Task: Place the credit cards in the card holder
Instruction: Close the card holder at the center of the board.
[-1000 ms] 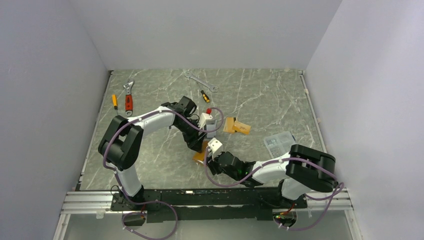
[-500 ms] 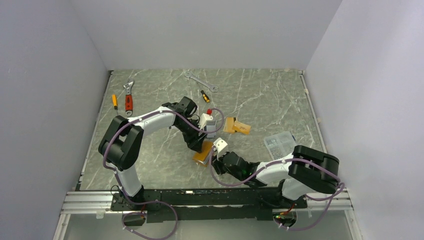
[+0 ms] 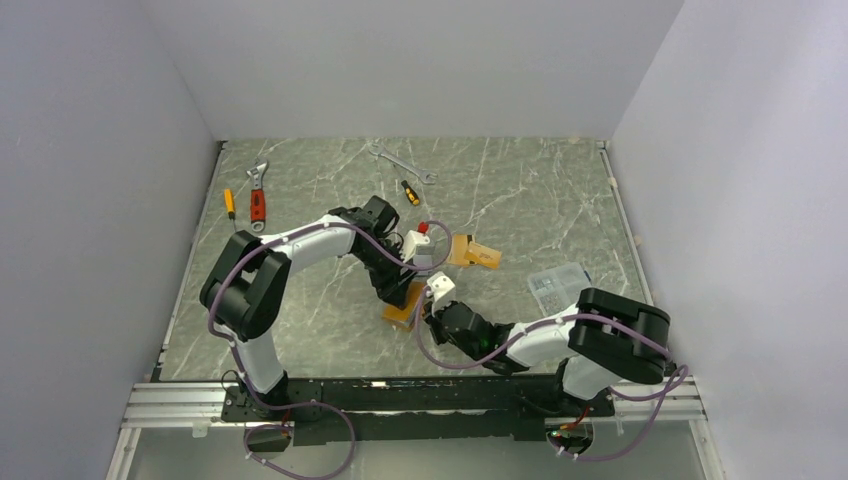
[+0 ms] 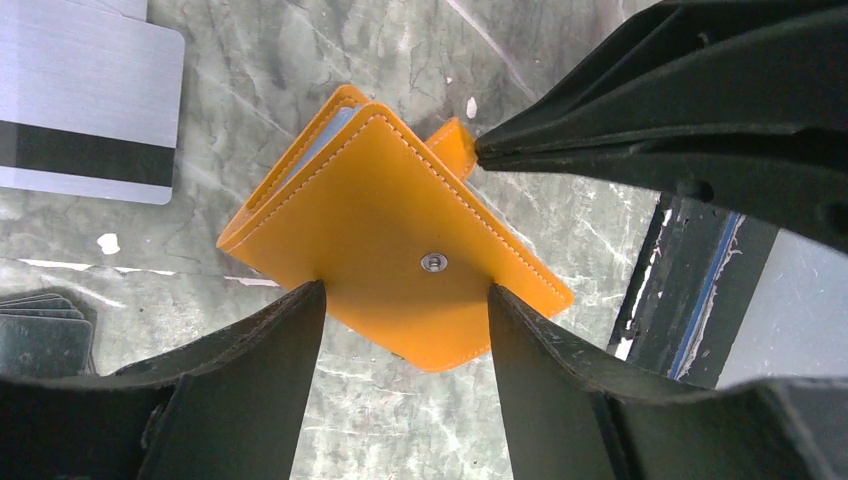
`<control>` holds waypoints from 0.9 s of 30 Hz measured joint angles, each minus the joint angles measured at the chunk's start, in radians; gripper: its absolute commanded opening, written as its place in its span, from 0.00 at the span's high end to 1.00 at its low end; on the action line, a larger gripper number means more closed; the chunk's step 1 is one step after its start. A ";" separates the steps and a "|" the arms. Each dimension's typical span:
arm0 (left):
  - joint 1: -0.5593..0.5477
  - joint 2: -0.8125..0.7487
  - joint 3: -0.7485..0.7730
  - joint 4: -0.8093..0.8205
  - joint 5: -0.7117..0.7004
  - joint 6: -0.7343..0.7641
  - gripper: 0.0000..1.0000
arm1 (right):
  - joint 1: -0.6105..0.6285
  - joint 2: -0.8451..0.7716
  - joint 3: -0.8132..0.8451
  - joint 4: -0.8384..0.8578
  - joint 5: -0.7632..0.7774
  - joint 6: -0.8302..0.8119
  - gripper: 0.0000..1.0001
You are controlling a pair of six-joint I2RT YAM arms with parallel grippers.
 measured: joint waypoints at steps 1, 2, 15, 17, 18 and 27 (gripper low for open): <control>-0.002 0.001 0.000 0.000 0.000 0.000 0.34 | 0.001 -0.004 -0.010 0.011 0.016 0.022 1.00; -0.003 0.003 0.000 0.000 0.000 0.000 0.34 | 0.002 -0.006 -0.016 0.019 0.025 0.034 1.00; -0.022 0.007 -0.011 0.026 0.000 -0.002 0.34 | 0.002 -0.059 -0.213 0.205 0.215 0.415 0.99; -0.026 0.007 -0.015 0.030 0.000 -0.007 0.34 | 0.002 -0.064 -0.227 0.211 0.239 0.481 0.97; -0.029 0.007 -0.017 0.033 0.000 -0.010 0.34 | 0.002 -0.065 -0.230 0.212 0.248 0.505 0.95; -0.097 0.002 -0.031 0.092 -0.019 -0.043 0.36 | 0.002 -0.073 -0.241 0.186 0.323 0.694 0.85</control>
